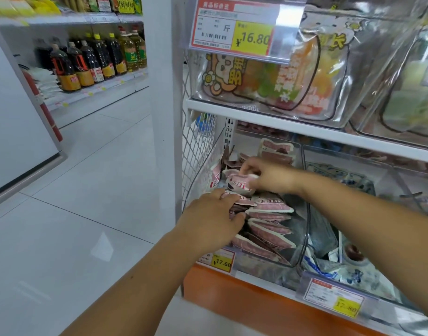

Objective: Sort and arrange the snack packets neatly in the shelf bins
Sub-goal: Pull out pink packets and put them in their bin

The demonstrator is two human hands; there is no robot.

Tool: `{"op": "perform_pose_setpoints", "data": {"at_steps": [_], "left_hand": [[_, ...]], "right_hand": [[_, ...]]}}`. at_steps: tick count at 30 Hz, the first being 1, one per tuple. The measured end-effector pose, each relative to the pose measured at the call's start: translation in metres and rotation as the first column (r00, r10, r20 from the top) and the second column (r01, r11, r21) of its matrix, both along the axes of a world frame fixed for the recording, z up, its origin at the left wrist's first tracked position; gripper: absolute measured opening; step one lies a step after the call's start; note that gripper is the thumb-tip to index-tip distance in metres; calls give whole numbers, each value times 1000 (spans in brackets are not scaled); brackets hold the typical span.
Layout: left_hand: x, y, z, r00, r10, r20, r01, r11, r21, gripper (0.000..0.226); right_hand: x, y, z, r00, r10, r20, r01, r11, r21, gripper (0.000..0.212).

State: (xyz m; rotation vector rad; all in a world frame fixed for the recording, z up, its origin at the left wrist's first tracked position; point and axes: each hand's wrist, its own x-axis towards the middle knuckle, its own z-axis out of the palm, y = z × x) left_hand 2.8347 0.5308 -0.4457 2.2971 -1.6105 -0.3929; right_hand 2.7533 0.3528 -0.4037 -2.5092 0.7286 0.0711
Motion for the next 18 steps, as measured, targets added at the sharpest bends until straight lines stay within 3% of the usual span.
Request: {"op": "perform_pose_setpoints", "data": {"at_steps": [3, 7, 10, 14, 16, 18], "left_hand": [[1, 0, -2, 1000, -12, 5, 12, 1000, -2, 55], [3, -1, -2, 1000, -22, 12, 22, 1000, 8, 57], [2, 0, -1, 1000, -2, 4, 2, 1000, 3, 59], [-2, 2, -2, 997, -31, 75, 34, 999, -41, 56], [-2, 0, -4, 989, -76, 126, 76, 997, 6, 53], [-1, -2, -4, 987, -90, 133, 83, 995, 57, 54]], "right_hand": [[-3, 0, 7, 988, -137, 69, 131, 988, 84, 25], [-1, -2, 7, 986, -161, 50, 155, 982, 107, 19], [-1, 2, 4, 997, -72, 14, 71, 995, 71, 15], [0, 12, -4, 971, 145, -188, -140, 989, 39, 23], [1, 10, 3, 956, 158, -248, -153, 987, 38, 26], [5, 8, 14, 972, 126, -196, -126, 992, 11, 25]]}}
